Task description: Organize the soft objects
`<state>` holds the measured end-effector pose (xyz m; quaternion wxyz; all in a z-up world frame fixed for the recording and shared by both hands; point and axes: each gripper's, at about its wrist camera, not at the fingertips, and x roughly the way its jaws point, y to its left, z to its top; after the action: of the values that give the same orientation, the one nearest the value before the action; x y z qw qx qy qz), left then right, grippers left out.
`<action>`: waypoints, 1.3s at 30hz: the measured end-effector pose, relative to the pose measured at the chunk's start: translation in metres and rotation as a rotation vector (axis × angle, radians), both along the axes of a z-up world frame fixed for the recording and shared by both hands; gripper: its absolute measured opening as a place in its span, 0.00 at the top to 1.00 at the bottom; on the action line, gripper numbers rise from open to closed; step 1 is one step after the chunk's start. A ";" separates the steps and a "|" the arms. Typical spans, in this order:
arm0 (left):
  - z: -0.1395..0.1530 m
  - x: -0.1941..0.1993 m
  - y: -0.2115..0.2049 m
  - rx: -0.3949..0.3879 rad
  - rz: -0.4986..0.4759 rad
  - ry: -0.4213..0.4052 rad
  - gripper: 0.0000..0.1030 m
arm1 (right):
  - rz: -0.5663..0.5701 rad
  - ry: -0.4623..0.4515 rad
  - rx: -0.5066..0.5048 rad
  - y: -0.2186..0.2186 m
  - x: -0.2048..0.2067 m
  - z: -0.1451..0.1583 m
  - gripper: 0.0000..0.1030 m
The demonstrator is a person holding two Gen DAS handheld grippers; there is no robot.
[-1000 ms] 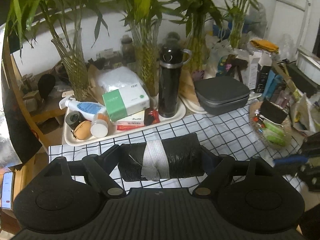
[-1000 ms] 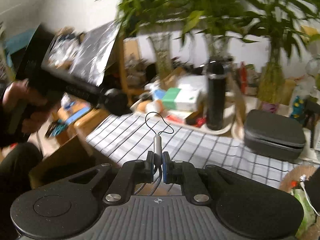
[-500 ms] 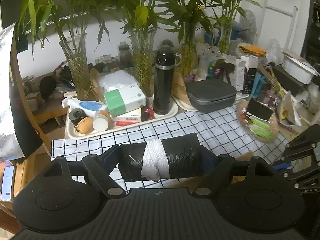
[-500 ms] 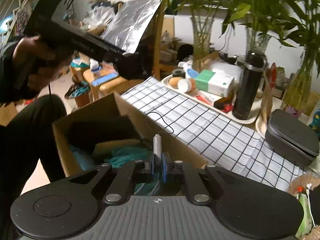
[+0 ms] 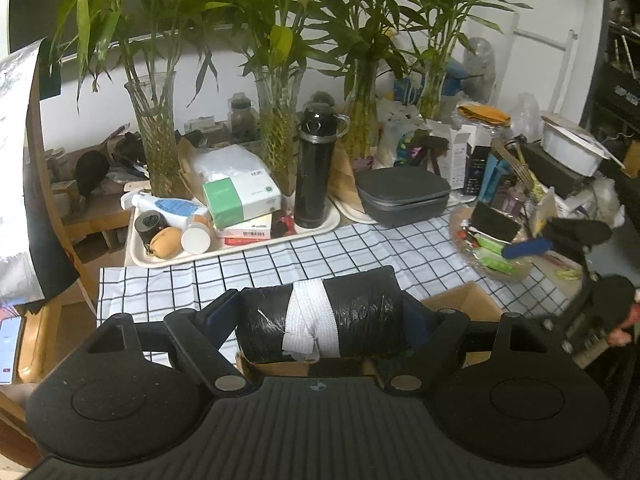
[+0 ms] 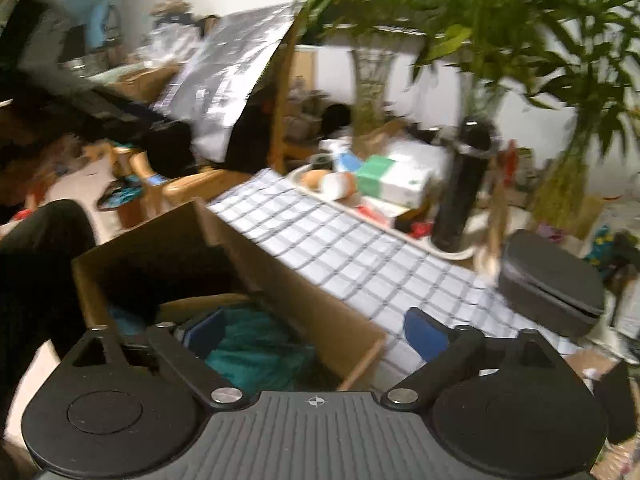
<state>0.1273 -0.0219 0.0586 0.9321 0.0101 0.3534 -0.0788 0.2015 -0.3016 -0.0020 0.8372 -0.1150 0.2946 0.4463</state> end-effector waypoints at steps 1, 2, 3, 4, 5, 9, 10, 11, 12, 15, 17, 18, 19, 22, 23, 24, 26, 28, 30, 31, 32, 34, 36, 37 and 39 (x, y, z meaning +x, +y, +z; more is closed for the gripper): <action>-0.001 -0.003 -0.001 -0.003 -0.007 0.001 0.21 | -0.020 -0.006 -0.009 0.000 0.001 -0.001 0.04; -0.003 -0.006 -0.002 -0.007 -0.013 0.004 0.21 | -0.037 -0.008 -0.016 0.000 0.002 -0.001 0.04; -0.005 -0.008 -0.003 -0.009 -0.019 0.008 0.21 | -0.053 -0.013 -0.027 0.000 0.003 -0.002 0.02; -0.007 -0.010 -0.005 -0.013 -0.029 0.013 0.21 | -0.078 -0.024 -0.045 0.001 0.003 -0.002 0.01; -0.008 -0.012 -0.007 -0.018 -0.039 0.018 0.21 | -0.100 -0.036 -0.059 0.002 0.003 -0.003 0.00; -0.015 -0.018 -0.022 -0.031 -0.079 0.050 0.21 | -0.166 -0.054 -0.074 -0.001 0.003 -0.003 0.00; -0.017 -0.020 -0.027 -0.032 -0.094 0.055 0.21 | -0.176 -0.055 -0.071 -0.003 0.003 -0.003 0.00; -0.018 -0.020 -0.033 -0.031 -0.112 0.059 0.21 | -0.187 -0.053 -0.064 -0.004 0.004 -0.003 0.00; -0.020 -0.021 -0.040 -0.030 -0.126 0.061 0.21 | -0.196 -0.051 -0.058 -0.006 0.006 -0.003 0.00; -0.025 -0.021 -0.058 -0.036 -0.179 0.073 0.20 | -0.234 -0.043 -0.054 -0.011 0.011 -0.003 0.00; -0.029 -0.019 -0.071 -0.049 -0.219 0.088 0.20 | -0.250 -0.038 -0.048 -0.014 0.012 -0.002 0.00; -0.031 -0.018 -0.077 -0.058 -0.241 0.094 0.20 | -0.252 -0.037 -0.044 -0.014 0.012 -0.002 0.00; -0.034 -0.017 -0.082 -0.072 -0.265 0.098 0.19 | -0.252 -0.036 -0.037 -0.015 0.012 -0.001 0.00; -0.045 -0.015 -0.090 -0.148 -0.310 0.139 0.16 | -0.257 -0.032 -0.033 -0.016 0.013 -0.002 0.00; -0.048 -0.014 -0.090 -0.168 -0.306 0.154 0.15 | -0.259 -0.030 -0.034 -0.016 0.013 -0.002 0.00; -0.051 -0.015 -0.089 -0.177 -0.293 0.160 0.15 | -0.262 -0.028 -0.035 -0.016 0.013 -0.003 0.00; -0.053 -0.018 -0.088 -0.156 -0.265 0.154 0.15 | -0.268 -0.024 -0.039 -0.017 0.013 -0.003 0.00; -0.052 -0.023 -0.085 -0.135 -0.250 0.134 0.14 | -0.272 -0.023 -0.034 -0.019 0.013 -0.003 0.00; -0.049 -0.028 -0.080 -0.127 -0.231 0.122 0.14 | -0.276 -0.018 -0.033 -0.020 0.013 -0.004 0.00; -0.049 -0.031 -0.076 -0.127 -0.221 0.120 0.14 | -0.281 -0.019 -0.034 -0.020 0.013 -0.004 0.00; -0.046 -0.031 -0.073 -0.124 -0.212 0.120 0.14 | -0.284 -0.019 -0.033 -0.021 0.013 -0.004 0.00; -0.044 -0.037 -0.068 -0.104 -0.191 0.110 0.14 | -0.289 -0.015 -0.036 -0.021 0.012 -0.004 0.00; -0.041 -0.042 -0.063 -0.080 -0.174 0.088 0.14 | -0.292 -0.020 -0.040 -0.019 0.010 -0.003 0.00; -0.040 -0.046 -0.061 -0.067 -0.164 0.078 0.14 | -0.291 -0.020 -0.040 -0.018 0.009 -0.003 0.00; -0.040 -0.052 -0.056 -0.041 -0.139 0.067 0.14 | -0.296 -0.024 -0.044 -0.016 0.006 -0.002 0.00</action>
<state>0.0750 -0.0783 0.0189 0.9121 0.0127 0.3810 -0.1506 0.2074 -0.3181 -0.0043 0.8946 -0.0941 0.3078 0.3100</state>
